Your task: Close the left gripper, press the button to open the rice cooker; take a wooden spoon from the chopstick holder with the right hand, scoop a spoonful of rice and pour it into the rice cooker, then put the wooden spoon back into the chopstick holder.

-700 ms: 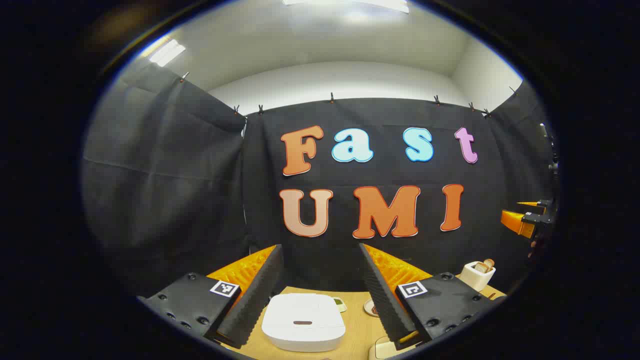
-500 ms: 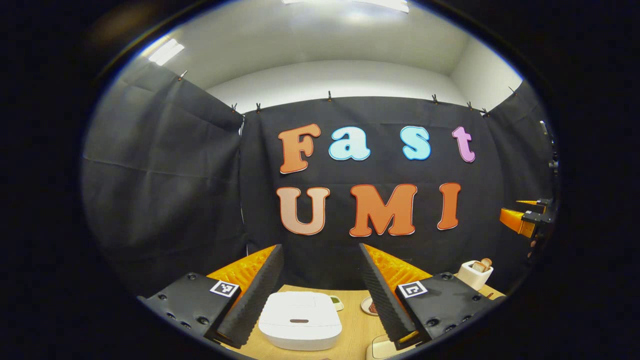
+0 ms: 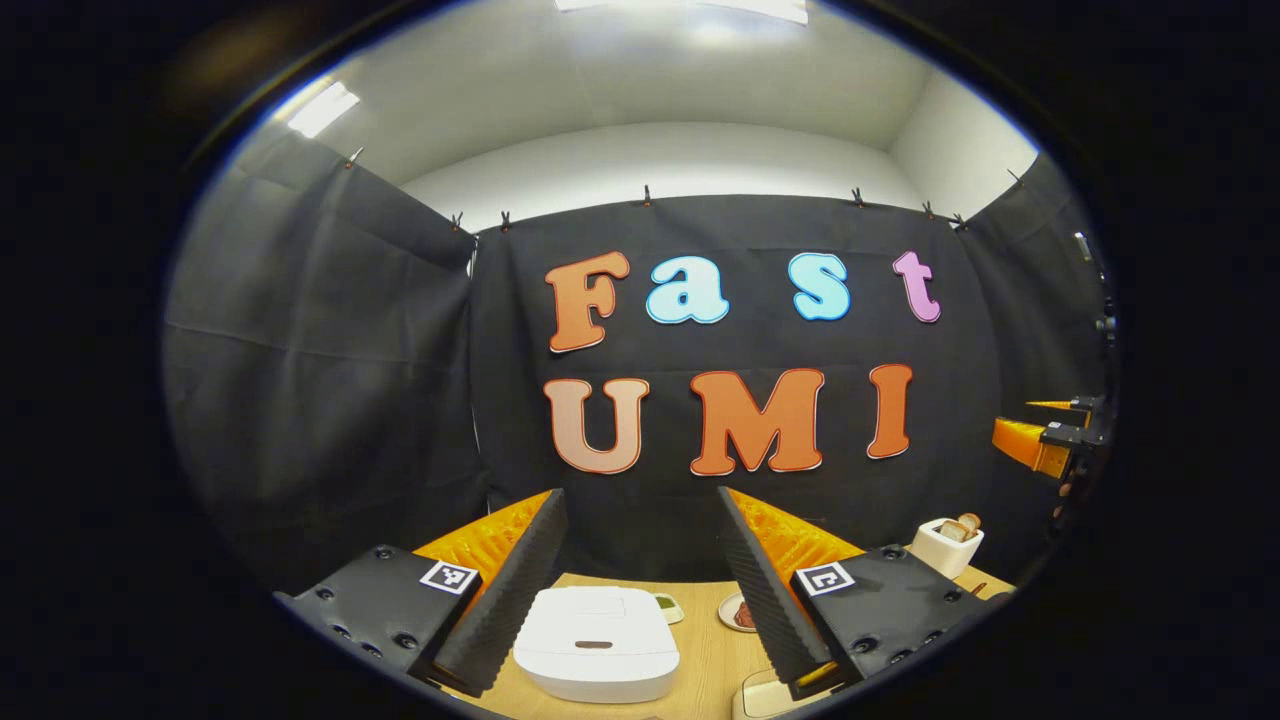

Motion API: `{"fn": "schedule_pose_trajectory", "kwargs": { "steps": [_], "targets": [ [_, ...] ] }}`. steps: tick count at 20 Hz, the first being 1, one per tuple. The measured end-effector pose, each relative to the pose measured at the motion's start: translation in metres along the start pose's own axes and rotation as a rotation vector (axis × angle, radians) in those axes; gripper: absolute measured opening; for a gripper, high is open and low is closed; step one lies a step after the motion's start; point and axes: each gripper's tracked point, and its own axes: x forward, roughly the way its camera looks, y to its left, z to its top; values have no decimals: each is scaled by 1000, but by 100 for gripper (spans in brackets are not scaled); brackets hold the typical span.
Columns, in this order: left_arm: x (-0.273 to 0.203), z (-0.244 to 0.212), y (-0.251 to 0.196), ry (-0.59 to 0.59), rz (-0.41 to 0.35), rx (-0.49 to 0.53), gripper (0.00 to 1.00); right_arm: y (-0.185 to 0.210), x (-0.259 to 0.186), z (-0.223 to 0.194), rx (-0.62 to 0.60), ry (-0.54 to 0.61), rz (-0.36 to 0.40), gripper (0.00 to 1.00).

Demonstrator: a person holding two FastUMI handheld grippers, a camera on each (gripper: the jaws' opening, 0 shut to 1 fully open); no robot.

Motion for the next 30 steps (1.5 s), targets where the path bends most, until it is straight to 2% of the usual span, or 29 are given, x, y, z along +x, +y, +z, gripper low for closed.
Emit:
{"fn": "schedule_pose_trajectory", "kwargs": {
  "steps": [15, 23, 26, 29, 30],
  "targets": [
    [16, -23, 10, 39, 45, 3, 100, -7, 21, -12, 26, 5, -9, 95],
    [35, -45, 38, 73, 93, 3, 97, -20, 26, -31, 29, 36, -35, 95],
    [42, -63, 47, 94, 99, 18, 100, -25, 26, -40, 29, 49, -42, 95],
    [49, -86, 54, 125, 115, 40, 76, -27, 24, -53, 22, 72, -48, 95],
    [50, -91, 52, 143, 96, 34, 71, -26, 23, -56, 18, 76, -47, 95]
  ]
}}
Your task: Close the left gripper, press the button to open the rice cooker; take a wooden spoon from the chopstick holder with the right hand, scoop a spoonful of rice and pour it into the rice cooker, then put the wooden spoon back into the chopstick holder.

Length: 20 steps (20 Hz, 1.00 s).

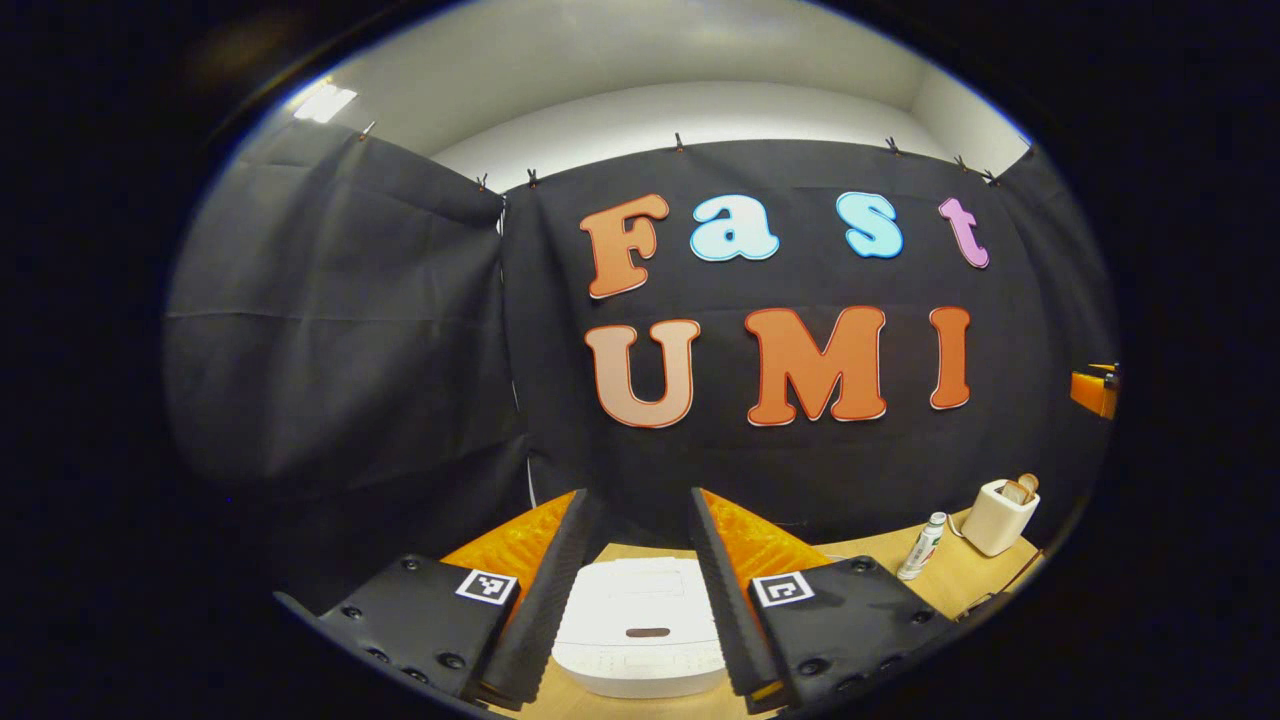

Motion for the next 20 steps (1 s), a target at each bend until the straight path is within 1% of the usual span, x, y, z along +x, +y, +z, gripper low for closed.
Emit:
{"fn": "schedule_pose_trajectory", "kwargs": {
  "steps": [1, 2, 3, 4, 6, 7, 10, 11, 12, 13, 14, 15, 16, 20],
  "targets": [
    [4, -12, -4, 24, -11, 0, 55, 1, -1, -3, -4, 5, 1, 95],
    [9, -22, -1, 48, -2, 3, 40, 3, -1, -7, -9, 11, 3, 95],
    [15, -29, 2, 73, 2, -3, 14, 4, -2, -10, -13, 16, 5, 95],
    [21, -38, 0, 109, -18, -18, 7, 6, -3, -13, -15, 20, 9, 95],
    [11, -49, -2, 190, -25, -64, 7, 6, -3, -20, -17, 34, 13, 95],
    [35, -71, -2, 240, -40, -79, 5, 7, -3, -23, -19, 41, 15, 95],
    [55, -95, 8, 340, -23, -111, 5, 5, -3, -29, -29, 56, 13, 95],
    [60, -104, 7, 379, -28, -133, 3, 3, -3, -30, -30, 60, 10, 97],
    [64, -112, 7, 427, -34, -160, 3, 2, -4, -31, -28, 63, 11, 95],
    [68, -120, 8, 469, -37, -186, 5, 2, -4, -34, -25, 67, 10, 95],
    [73, -131, 9, 517, -44, -201, 5, 1, -4, -37, -21, 73, 11, 97],
    [76, -142, 7, 563, -55, -211, 5, 1, -5, -40, -20, 80, 9, 97],
    [78, -151, 7, 606, -59, -219, 5, -1, -5, -44, -20, 86, 5, 95],
    [83, -194, -3, 757, -98, -297, 5, -9, -10, -63, -12, 116, -11, 95]
  ]
}}
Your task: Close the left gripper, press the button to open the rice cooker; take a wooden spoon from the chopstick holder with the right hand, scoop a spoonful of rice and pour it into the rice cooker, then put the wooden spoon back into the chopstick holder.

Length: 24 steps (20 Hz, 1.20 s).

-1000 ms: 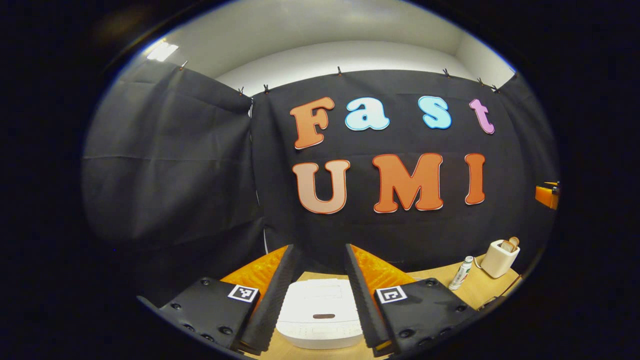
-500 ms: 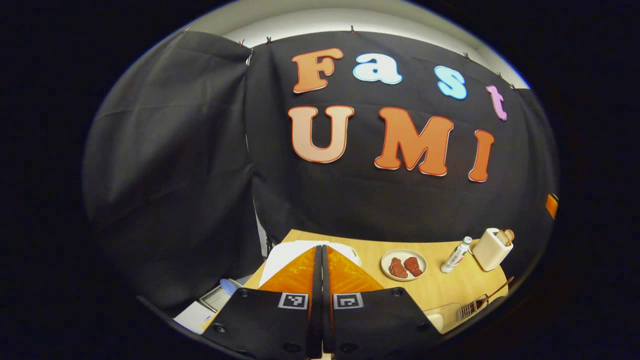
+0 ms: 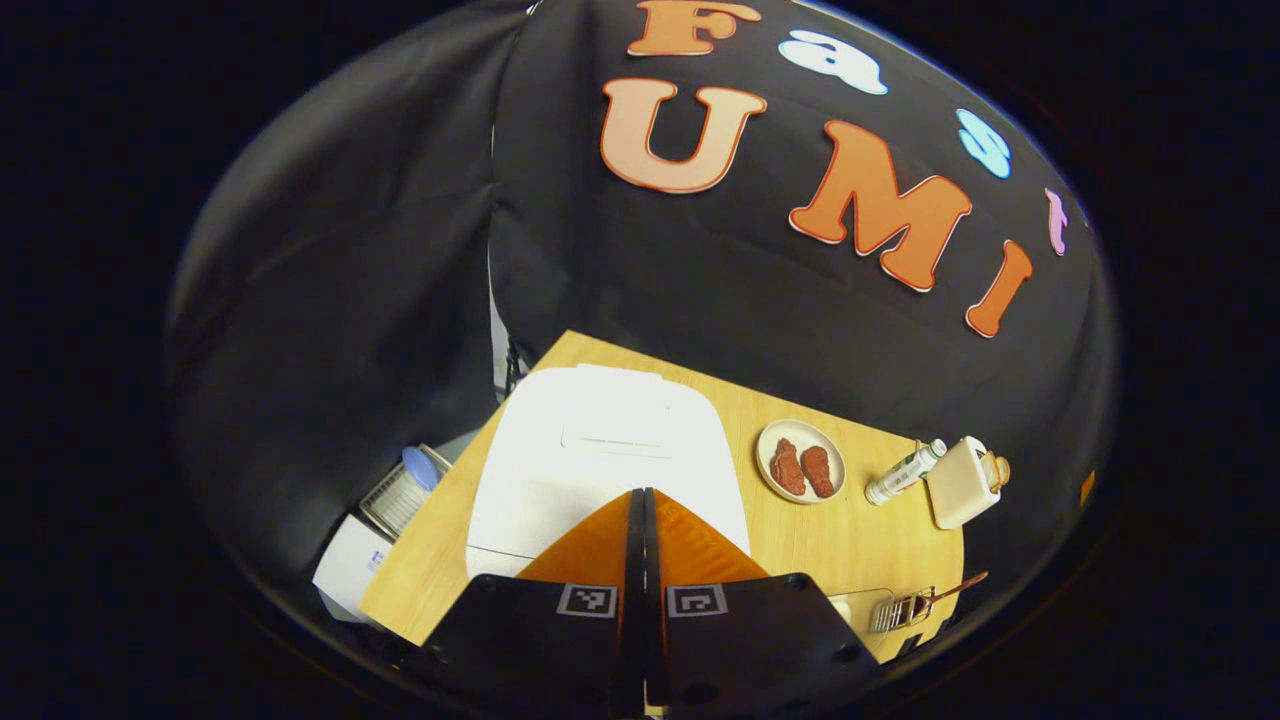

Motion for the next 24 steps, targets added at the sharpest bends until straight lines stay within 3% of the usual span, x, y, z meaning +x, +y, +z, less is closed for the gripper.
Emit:
{"fn": "schedule_pose_trajectory", "kwargs": {
  "steps": [11, 18, 24],
  "targets": [
    [46, -43, 14, 218, -22, -83, 5, -19, -3, -41, -8, 68, -38, 95],
    [58, -48, 19, 268, -12, -91, 5, -30, -5, -67, -12, 123, -57, 95],
    [55, -47, 16, 249, 10, -33, 4, -39, -13, -92, 13, 175, -70, 95]
  ]
}}
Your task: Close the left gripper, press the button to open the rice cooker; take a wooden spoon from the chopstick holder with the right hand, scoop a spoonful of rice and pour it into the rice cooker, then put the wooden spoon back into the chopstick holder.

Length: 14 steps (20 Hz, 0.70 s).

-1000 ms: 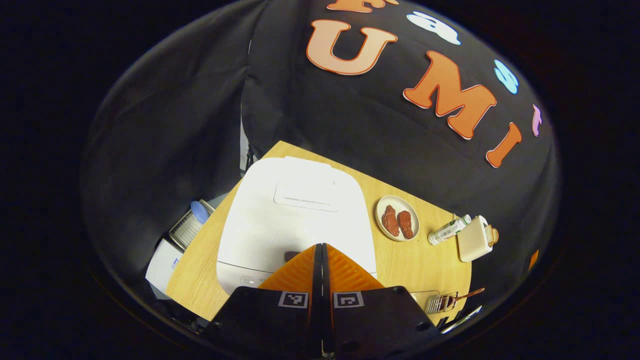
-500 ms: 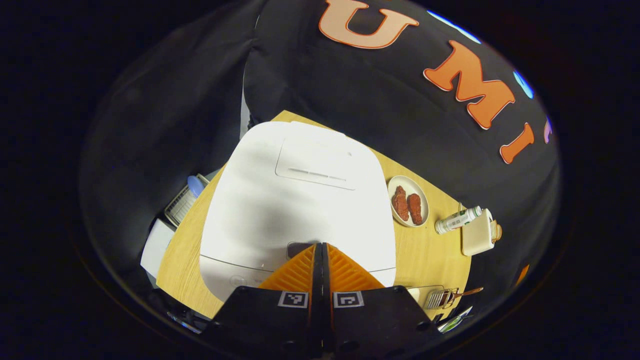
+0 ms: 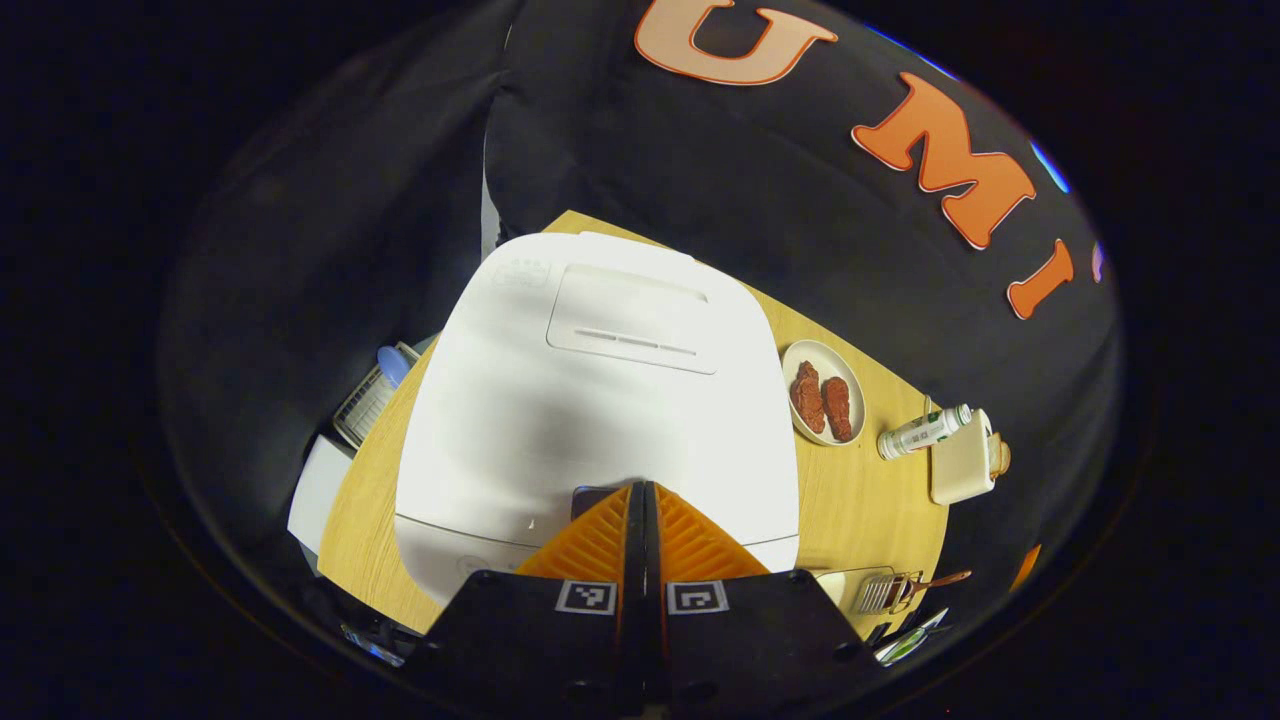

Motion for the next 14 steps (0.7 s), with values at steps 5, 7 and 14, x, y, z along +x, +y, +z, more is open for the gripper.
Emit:
{"fn": "schedule_pose_trajectory", "kwargs": {
  "steps": [5, 7, 14],
  "targets": [
    [-34, 34, -11, -188, 74, 159, 5, -16, -7, -19, 3, 49, -28, 95],
    [-55, 58, -15, -295, 134, 232, 5, -22, -11, -29, 14, 73, -38, 95],
    [-128, 94, -53, -599, 194, 347, 5, -42, -20, -80, 107, 194, -69, 95]
  ]
}}
